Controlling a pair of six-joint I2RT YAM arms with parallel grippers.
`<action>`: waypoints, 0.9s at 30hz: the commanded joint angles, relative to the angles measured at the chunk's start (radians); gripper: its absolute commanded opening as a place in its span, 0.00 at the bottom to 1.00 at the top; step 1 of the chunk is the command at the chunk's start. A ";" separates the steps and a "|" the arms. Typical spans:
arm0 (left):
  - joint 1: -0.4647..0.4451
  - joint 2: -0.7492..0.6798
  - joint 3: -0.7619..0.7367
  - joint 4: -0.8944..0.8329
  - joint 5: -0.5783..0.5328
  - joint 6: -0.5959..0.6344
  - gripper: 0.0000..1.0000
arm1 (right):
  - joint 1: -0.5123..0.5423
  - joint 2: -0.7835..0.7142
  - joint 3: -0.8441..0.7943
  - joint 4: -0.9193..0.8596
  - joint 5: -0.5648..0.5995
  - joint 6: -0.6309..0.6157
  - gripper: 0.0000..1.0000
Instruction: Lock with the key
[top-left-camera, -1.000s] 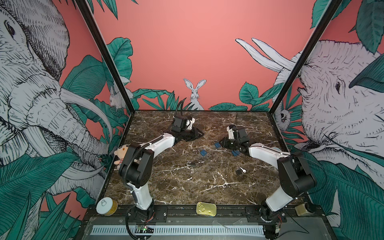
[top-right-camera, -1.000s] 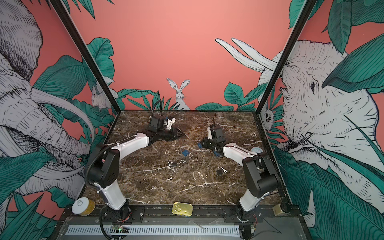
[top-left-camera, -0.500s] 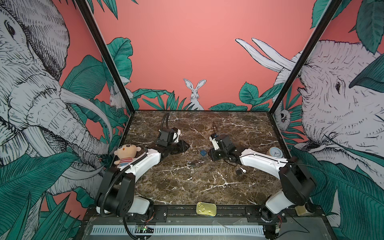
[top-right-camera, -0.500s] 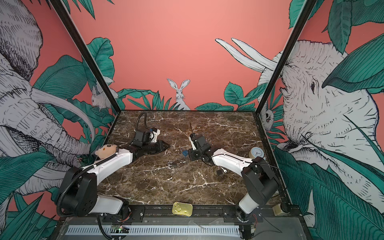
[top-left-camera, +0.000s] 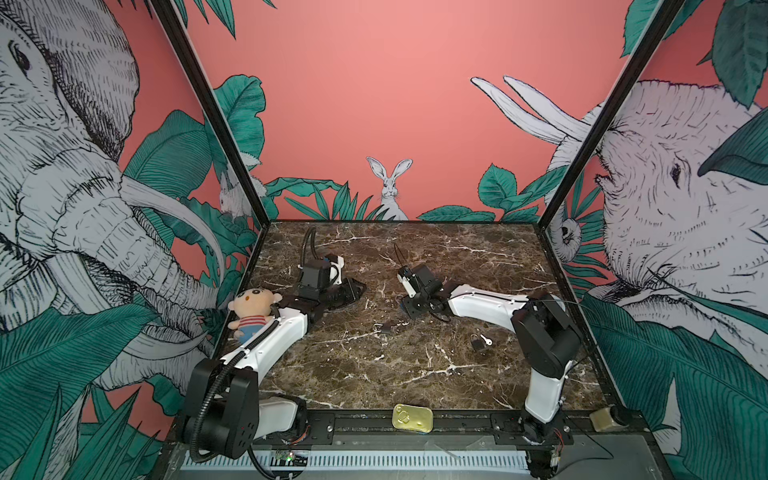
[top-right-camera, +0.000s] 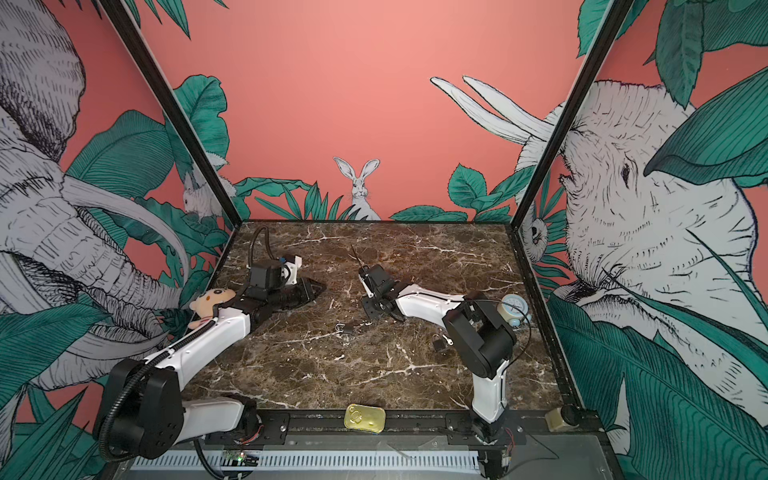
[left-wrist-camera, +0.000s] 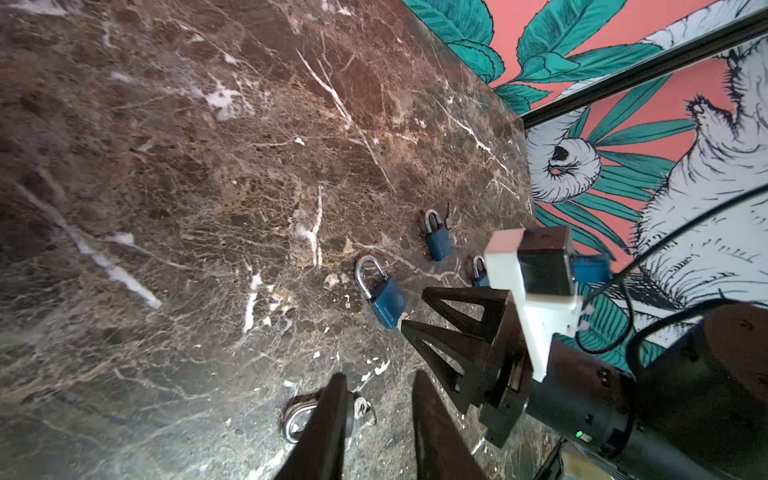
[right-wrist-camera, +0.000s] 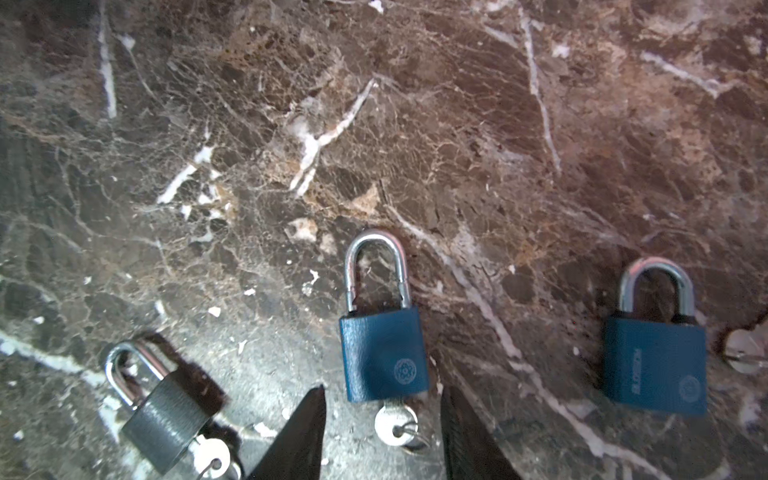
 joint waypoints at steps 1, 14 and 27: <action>0.010 0.004 -0.016 0.032 0.017 -0.016 0.30 | 0.012 0.036 0.047 -0.045 0.030 -0.052 0.48; 0.012 0.018 -0.050 0.082 0.010 -0.048 0.30 | 0.013 0.109 0.109 -0.079 0.073 -0.081 0.55; 0.013 0.009 -0.049 0.066 0.005 -0.046 0.30 | 0.012 0.147 0.127 -0.073 0.021 -0.038 0.54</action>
